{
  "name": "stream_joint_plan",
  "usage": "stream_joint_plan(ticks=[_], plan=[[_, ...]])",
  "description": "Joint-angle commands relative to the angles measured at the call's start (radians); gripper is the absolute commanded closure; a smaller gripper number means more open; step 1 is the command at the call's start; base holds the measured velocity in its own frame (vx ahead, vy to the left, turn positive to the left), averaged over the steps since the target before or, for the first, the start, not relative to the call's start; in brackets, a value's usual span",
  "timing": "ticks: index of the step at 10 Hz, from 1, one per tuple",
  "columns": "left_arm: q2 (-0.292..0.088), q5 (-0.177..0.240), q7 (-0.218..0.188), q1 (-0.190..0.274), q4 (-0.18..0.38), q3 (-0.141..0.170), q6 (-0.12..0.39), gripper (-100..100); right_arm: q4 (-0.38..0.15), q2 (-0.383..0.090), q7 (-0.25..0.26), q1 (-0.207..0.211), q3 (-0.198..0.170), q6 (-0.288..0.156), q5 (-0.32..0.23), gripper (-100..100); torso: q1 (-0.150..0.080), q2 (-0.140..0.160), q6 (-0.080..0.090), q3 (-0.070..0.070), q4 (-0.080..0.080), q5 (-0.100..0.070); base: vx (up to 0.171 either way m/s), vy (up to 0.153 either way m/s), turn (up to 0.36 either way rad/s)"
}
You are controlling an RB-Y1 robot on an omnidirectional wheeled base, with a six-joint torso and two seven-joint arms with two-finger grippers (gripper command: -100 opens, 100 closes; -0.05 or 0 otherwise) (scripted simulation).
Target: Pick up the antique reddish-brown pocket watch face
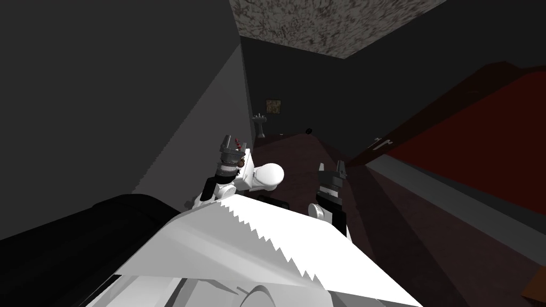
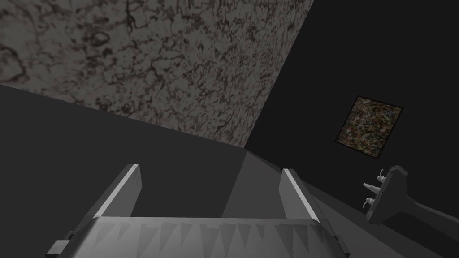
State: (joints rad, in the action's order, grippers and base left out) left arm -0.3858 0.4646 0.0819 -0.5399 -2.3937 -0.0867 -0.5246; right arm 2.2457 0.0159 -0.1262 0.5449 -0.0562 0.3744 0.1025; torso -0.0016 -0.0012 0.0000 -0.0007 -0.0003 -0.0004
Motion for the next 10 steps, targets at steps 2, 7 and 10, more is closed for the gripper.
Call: stream_joint_plan(ticks=[2, 7, 10], plan=[[-0.059, 0.081, -0.015, -0.012, -0.005, -0.001, -0.01, -100, 0.0, 0.0, 0.0, 0.0, 0.0, 0.0, 0.0, 0, 0.001, 0.0, 0.0, 0.0, 0.0, 0.0, 0.02, -0.02, -0.022], [-0.139, 0.221, -0.029, -0.023, -0.008, -0.002, -0.019, -100, 0.0, 0.0, 0.0, 0.0, 0.0, 0.0, 0.0, 0, 0.001, 0.0, 0.0, 0.0, 0.0, 0.0, 0.016, -0.017, -0.019], [-0.206, 0.312, -0.042, -0.036, -0.012, -0.003, -0.029, -100, 0.0, 0.0, 0.0, 0.0, 0.0, 0.0, 0.0, 0, 0.0, 0.0, 0.0, 0.0, 0.0, 0.0, 0.019, -0.023, -0.022]])
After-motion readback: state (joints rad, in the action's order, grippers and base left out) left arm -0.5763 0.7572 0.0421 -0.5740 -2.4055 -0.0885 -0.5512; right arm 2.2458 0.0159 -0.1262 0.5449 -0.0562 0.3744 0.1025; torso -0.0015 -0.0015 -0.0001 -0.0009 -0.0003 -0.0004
